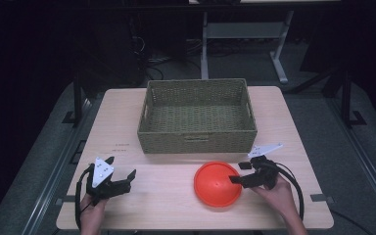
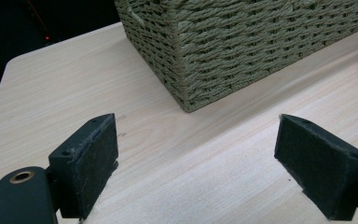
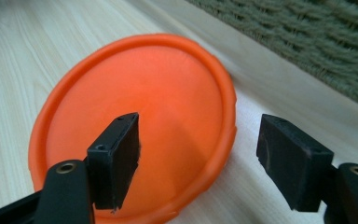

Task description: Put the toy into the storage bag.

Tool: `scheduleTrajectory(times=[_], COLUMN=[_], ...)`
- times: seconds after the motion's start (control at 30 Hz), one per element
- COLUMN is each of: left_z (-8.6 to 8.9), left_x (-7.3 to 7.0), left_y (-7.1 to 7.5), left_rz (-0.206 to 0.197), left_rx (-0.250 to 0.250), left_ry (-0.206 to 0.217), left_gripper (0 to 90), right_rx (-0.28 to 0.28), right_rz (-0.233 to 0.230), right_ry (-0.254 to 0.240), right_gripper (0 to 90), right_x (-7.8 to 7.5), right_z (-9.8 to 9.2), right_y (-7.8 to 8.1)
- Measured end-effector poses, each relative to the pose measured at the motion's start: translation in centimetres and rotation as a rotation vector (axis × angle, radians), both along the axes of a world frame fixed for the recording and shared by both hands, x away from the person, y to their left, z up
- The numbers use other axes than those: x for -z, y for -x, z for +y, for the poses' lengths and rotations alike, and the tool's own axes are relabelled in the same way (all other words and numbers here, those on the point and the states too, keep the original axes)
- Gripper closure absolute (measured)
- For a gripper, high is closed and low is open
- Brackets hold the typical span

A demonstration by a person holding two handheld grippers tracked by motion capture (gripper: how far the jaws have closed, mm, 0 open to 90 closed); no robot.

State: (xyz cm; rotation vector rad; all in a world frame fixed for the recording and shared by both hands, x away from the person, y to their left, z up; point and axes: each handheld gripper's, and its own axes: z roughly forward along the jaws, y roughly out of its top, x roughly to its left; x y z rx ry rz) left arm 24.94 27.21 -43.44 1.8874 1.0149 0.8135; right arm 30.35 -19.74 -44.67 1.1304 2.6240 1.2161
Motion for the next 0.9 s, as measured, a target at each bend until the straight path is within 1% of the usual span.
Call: scheduleTrajectory(times=[0.1, 0.13, 0.17, 0.2, 0.27, 0.37, 0.43, 0.57, 0.67, 0.77, 0.9], left_z=[0.0, 0.0, 0.0, 0.0, -0.1, -0.1, -0.1, -0.2, -0.1, -0.1, -0.2], left_x=[0.0, 0.0, 0.0, 0.0, 0.0, 0.0, 0.0, 0.0, 0.0, 0.0, 0.0], left_y=[0.0, 0.0, 0.0, 0.0, 0.0, 0.0, -0.1, -0.1, -0.1, -0.1, -0.1], left_rz=[-0.002, 0.0, 0.0, -0.001, -0.001, -0.001, 0.001, -0.002, 0.004, 0.001, 0.0], left_rx=[-0.001, -0.002, -0.001, 0.001, 0.002, 0.003, 0.004, 0.01, 0.004, 0.004, 0.009], left_ry=[0.002, 0.001, 0.002, 0.002, 0.0, -0.001, -0.002, -0.005, -0.004, -0.004, -0.005], left_gripper=[12.8, 12.8, 12.8, 12.8, 12.8, 12.8, 12.8, 12.8, 12.8, 12.8, 12.8], right_rx=[0.008, 0.015, 0.017, 0.022, 0.027, 0.033, 0.035, 0.024, 0.021, 0.017, 0.007], right_rz=[0.019, 0.027, 0.022, 0.037, 0.046, 0.048, 0.05, 0.057, 0.062, 0.072, 0.079], right_ry=[0.025, 0.024, 0.02, 0.021, 0.034, 0.016, 0.018, 0.026, 0.023, 0.031, 0.027], right_gripper=[31.2, 33.1, 34.8, 34.8, 36.1, 38.0, 38.6, 41.1, 42.4, 43.3, 45.5], right_x=[0.5, 0.6, 0.8, 0.9, 1.1, 0.9, 1.0, 1.2, 1.2, 1.4, 1.4], right_z=[0.2, 0.2, 0.1, 0.1, 0.2, 0.1, 0.2, 0.2, 0.3, 0.3, 0.3], right_y=[0.0, 0.0, 0.0, 0.0, -0.1, 0.0, 0.0, -0.1, -0.1, -0.2, -0.2])
